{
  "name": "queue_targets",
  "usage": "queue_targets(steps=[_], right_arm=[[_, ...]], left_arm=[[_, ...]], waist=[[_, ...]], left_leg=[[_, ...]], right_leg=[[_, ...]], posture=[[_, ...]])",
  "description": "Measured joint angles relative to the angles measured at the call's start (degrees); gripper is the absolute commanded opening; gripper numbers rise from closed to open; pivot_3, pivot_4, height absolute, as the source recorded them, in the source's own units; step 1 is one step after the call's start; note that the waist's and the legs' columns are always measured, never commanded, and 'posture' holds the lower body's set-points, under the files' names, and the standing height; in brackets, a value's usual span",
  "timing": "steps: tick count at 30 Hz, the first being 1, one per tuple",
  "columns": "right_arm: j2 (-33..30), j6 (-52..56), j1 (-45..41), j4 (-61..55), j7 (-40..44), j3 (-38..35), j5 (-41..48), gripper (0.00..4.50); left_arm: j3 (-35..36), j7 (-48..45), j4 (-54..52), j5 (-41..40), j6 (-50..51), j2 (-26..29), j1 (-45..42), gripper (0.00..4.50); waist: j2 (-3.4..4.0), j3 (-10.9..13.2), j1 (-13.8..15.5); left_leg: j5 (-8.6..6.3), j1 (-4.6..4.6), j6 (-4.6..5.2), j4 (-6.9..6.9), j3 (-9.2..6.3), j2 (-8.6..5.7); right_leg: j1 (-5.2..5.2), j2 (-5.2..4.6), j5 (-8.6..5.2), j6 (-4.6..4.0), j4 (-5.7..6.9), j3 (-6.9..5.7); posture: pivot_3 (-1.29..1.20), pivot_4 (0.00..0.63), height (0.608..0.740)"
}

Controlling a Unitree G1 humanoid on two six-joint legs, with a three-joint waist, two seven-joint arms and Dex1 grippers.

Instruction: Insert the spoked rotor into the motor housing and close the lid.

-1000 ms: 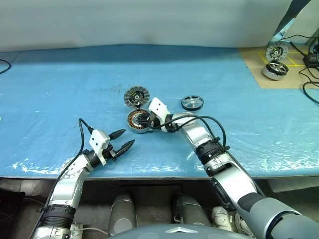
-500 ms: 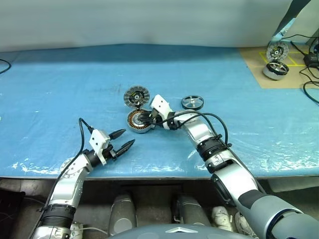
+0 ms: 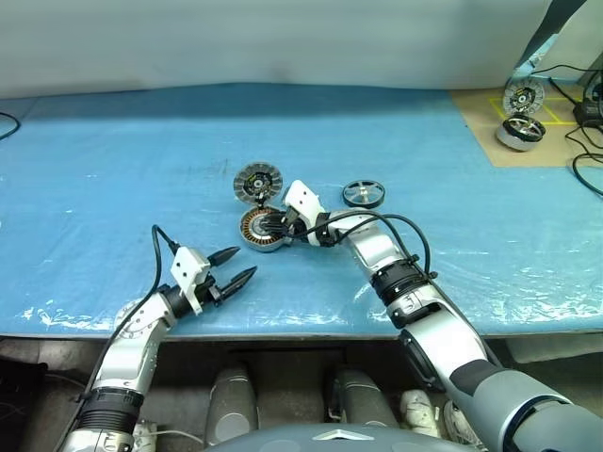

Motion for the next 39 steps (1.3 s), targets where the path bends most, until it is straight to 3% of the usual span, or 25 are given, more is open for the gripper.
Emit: queue_targets(steps=[5,13,22,25,32,39], right_arm=[[0.2,-0.5,0.0,0.2,-0.4,0.4,-0.4,0.56],[0.0,-0.9,1.0,-0.8,0.8,1.1,-0.6,3.32],[-0.5,3.3,1.2,-3.3,2.6,-1.0,2.6,3.32],[-0.6,4.5,1.2,-4.9,2.4,-2.7,3.9,2.66],[0.3,5.0,1.5,-5.1,1.0,-3.5,4.5,0.15],[2.0,4.9,1.9,-4.2,-1.9,-3.0,3.5,0.02]], left_arm=[[-0.1,0.0,0.0,0.5,0.0,0.0,0.0,2.98],[-0.1,0.0,0.0,0.5,0.0,0.2,0.0,2.98],[0.0,0.0,0.4,0.5,0.0,0.4,-0.5,2.98],[0.0,-0.1,0.7,0.4,0.0,0.4,-0.6,2.98],[0.0,-0.2,0.9,0.3,0.0,0.4,-1.0,2.98],[0.0,-0.2,0.9,0.3,0.0,0.4,-0.8,2.98]], waist=[[0.0,0.0,0.0],[0.0,0.0,0.0],[0.01,0.0,0.1],[0.0,0.0,0.1],[0.0,0.0,0.1],[0.01,0.0,0.0]], left_leg=[[0.0,0.02,0.0,-0.03,0.01,0.0],[0.0,0.03,0.0,-0.04,0.02,-0.01],[0.0,-0.06,0.0,-0.07,0.02,-0.02],[0.0,-0.08,0.0,-0.1,0.02,-0.02],[0.0,-0.08,-0.01,-0.14,0.02,-0.01],[0.0,-0.09,-0.02,-0.16,0.03,-0.02]], right_leg=[[0.0,0.0,-0.01,0.0,0.0,0.01],[0.01,-0.01,-0.01,0.0,-0.01,0.03],[-0.07,0.0,-0.01,0.0,-0.07,0.02],[-0.1,0.0,-0.01,0.0,-0.07,0.02],[-0.12,0.0,-0.01,0.0,-0.08,0.02],[-0.13,0.0,-0.01,0.0,-0.1,0.02]], posture=[[0.0,0.15,0.74],[0.0,0.15,0.74],[0.0,0.15,0.74],[0.0,0.15,0.74],[0.0,0.15,0.74],[0.0,0.15,0.74]])
